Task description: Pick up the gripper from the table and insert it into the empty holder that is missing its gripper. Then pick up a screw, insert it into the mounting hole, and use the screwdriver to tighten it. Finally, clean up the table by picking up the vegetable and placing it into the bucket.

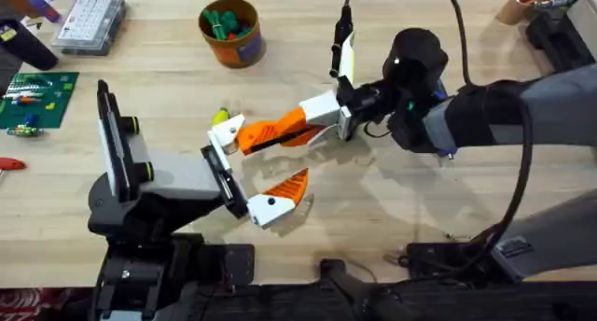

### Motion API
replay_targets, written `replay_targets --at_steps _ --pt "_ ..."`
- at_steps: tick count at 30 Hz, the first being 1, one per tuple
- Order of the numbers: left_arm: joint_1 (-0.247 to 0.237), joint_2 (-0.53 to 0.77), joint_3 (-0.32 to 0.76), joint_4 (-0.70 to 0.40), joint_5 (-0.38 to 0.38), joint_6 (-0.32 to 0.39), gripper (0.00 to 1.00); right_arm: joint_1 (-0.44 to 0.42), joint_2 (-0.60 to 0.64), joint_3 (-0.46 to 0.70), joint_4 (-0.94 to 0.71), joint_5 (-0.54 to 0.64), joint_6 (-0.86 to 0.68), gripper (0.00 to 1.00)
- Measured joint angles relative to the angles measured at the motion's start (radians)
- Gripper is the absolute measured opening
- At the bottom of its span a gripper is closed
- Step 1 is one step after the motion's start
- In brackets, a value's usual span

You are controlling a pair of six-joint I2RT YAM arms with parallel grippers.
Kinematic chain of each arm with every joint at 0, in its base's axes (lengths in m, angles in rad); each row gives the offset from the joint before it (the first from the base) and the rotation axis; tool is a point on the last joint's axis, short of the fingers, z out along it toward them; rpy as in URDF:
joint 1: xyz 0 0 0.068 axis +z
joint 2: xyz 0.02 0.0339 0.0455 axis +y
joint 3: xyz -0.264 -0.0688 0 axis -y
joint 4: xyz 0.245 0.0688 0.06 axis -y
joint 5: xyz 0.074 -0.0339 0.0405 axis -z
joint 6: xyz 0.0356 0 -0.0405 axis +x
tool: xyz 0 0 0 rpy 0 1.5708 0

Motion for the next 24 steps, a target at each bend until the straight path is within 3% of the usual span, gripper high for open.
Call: replay_targets --at_steps 24 --pt "0.0 0.0 0.0 0.0 -0.001 -0.007 0.986 0.021 0.057 0.049 0.001 0.004 -0.016 0.02"
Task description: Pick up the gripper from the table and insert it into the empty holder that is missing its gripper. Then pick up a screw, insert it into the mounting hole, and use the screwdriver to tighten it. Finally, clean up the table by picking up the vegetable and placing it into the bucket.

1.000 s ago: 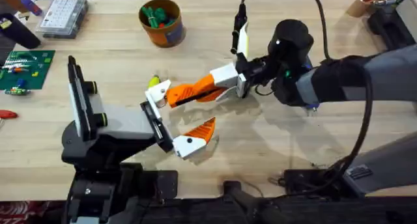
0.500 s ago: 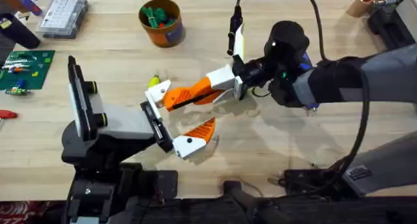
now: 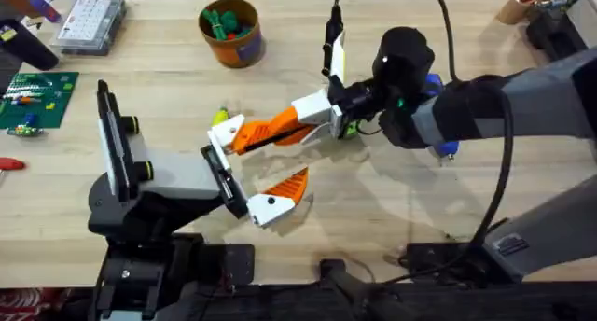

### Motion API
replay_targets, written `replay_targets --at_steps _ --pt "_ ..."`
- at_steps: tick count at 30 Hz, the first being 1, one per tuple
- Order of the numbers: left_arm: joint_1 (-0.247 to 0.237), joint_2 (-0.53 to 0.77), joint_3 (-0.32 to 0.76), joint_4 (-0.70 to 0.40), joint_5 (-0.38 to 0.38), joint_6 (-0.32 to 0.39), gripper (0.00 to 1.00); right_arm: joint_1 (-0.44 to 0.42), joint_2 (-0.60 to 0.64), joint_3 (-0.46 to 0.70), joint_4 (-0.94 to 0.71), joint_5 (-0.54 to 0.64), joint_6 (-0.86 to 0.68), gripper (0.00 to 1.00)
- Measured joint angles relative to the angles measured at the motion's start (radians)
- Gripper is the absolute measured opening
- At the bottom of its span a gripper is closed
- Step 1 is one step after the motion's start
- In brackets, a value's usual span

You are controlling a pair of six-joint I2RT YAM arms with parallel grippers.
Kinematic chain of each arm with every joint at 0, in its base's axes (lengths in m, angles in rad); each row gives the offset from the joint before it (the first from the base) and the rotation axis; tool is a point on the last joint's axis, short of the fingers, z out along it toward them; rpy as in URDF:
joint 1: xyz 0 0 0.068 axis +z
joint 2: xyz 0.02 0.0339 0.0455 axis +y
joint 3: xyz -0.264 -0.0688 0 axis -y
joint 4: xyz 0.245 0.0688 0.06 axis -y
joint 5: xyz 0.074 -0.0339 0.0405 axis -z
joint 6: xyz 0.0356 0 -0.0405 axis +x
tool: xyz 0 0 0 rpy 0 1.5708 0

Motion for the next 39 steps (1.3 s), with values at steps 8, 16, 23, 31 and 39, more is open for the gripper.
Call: replay_targets --at_steps 8,16,23,31,39 --pt "0.0 0.0 0.0 0.0 -0.002 0.0 0.986 0.0 0.02 0.038 -0.028 -0.005 0.008 0.02" --pt "0.0 0.0 0.0 0.0 -0.001 -0.004 0.986 0.0 0.063 0.082 -0.026 -0.023 0.012 0.02" --pt "0.0 0.0 0.0 0.001 -0.006 -0.007 0.987 0.001 0.076 0.102 -0.029 -0.034 0.012 0.02" --pt "0.0 0.0 0.0 0.0 -0.009 -0.008 0.986 0.015 0.088 0.113 -0.028 -0.035 0.012 0.02" --pt "0.0 0.0 0.0 0.001 -0.009 -0.008 0.986 0.028 0.098 0.132 -0.038 -0.034 0.012 0.02"
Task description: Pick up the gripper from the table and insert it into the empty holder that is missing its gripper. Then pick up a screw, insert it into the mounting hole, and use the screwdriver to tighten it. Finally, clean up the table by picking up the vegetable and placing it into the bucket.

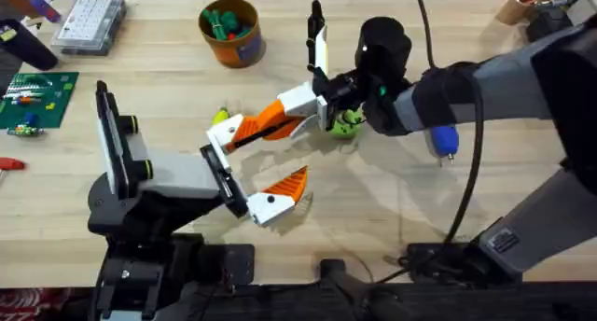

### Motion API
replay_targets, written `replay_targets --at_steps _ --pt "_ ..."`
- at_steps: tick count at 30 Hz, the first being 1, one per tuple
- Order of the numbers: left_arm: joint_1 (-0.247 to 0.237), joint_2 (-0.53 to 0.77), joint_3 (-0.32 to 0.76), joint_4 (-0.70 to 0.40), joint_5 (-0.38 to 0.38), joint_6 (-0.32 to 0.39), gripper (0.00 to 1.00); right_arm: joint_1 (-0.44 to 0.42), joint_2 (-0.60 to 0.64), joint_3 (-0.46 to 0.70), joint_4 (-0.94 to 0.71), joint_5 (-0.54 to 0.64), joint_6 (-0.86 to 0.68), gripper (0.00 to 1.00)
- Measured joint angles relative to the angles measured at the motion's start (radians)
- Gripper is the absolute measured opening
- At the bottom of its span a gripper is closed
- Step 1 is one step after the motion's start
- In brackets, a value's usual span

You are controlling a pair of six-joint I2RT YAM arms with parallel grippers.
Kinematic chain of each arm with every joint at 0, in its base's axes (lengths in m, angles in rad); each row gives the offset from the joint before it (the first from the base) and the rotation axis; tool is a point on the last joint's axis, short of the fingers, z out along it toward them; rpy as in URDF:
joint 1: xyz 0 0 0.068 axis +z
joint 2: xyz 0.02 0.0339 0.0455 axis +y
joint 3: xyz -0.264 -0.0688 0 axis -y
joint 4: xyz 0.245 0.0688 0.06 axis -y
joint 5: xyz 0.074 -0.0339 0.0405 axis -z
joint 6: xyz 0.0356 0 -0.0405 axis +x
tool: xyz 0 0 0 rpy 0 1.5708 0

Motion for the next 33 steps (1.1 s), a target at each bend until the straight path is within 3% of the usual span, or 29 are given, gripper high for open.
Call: replay_targets --at_steps 33 --pt "0.002 0.0 0.0 0.0 -0.008 -0.014 0.986 0.005 0.0 0.013 -0.059 0.022 0.0 0.008"
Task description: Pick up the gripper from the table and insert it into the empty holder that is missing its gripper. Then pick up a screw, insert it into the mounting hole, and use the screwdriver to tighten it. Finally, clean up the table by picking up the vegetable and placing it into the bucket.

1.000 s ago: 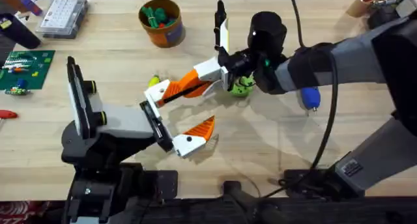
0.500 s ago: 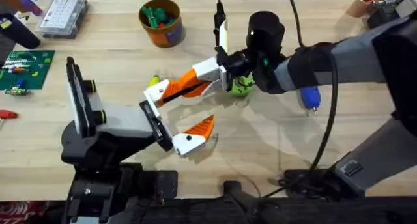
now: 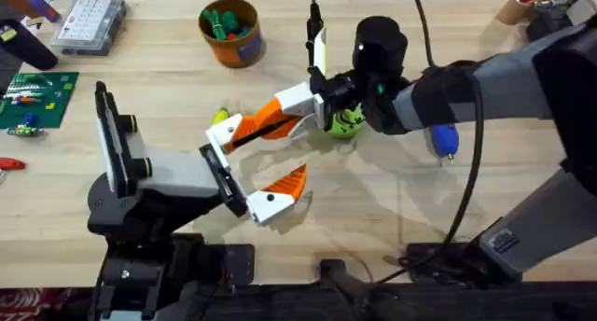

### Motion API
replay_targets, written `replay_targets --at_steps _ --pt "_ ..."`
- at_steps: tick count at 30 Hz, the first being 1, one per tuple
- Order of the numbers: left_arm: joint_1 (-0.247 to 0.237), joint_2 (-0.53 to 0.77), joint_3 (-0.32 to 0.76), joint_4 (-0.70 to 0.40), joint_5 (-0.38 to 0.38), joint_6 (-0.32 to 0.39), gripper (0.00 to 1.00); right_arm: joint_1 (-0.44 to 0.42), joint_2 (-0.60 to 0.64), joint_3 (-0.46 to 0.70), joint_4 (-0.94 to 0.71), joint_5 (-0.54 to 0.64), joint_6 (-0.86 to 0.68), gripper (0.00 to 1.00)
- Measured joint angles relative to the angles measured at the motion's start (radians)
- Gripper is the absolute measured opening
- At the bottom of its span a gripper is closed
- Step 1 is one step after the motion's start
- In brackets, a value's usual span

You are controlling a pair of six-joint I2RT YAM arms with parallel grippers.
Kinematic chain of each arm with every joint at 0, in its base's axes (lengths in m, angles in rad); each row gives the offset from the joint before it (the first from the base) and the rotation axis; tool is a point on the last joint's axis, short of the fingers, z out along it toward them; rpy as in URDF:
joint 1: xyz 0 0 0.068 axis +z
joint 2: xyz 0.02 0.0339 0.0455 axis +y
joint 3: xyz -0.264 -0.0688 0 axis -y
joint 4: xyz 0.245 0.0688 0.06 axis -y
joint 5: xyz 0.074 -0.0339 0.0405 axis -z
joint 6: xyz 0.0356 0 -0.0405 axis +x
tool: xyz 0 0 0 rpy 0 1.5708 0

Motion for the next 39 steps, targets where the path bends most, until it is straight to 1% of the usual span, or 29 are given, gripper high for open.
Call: replay_targets --at_steps 17,18,19,22,23,24,25,27,39 --pt "0.0 0.0 0.0 0.0 0.0 0.0 0.986 0.0 0.0 0.0 0.0 0.0 0.001 0.015" --pt "0.0 0.0 0.0 0.0 0.0 0.001 0.986 0.0 0.0 0.0 -0.001 0.001 0.004 0.063" --pt "0.0 0.0 0.0 0.0 0.002 0.002 0.986 0.001 0.0 0.0 -0.005 0.005 0.007 0.177" --pt "-0.001 0.0 0.0 0.0 0.008 0.008 0.986 0.011 0.004 0.0 -0.015 0.021 0.013 0.628" --pt "-0.001 0.0 0.0 0.0 0.008 0.008 0.986 0.014 0.005 0.0 -0.016 0.024 0.015 0.793" --pt "-0.001 0.0 0.0 0.0 0.008 0.008 0.986 0.016 0.005 0.0 -0.015 0.026 0.015 0.918" --pt "-0.001 0.0 0.0 0.0 0.009 0.008 0.986 0.018 0.005 0.0 -0.015 0.028 0.015 0.973" --pt "-0.001 0.0 0.0 0.0 0.009 0.008 0.986 0.019 0.005 0.0 -0.015 0.031 0.018 0.994" --pt "-0.001 0.0 0.0 0.0 0.009 0.008 0.986 0.019 0.005 0.0 -0.015 0.053 0.022 0.995"
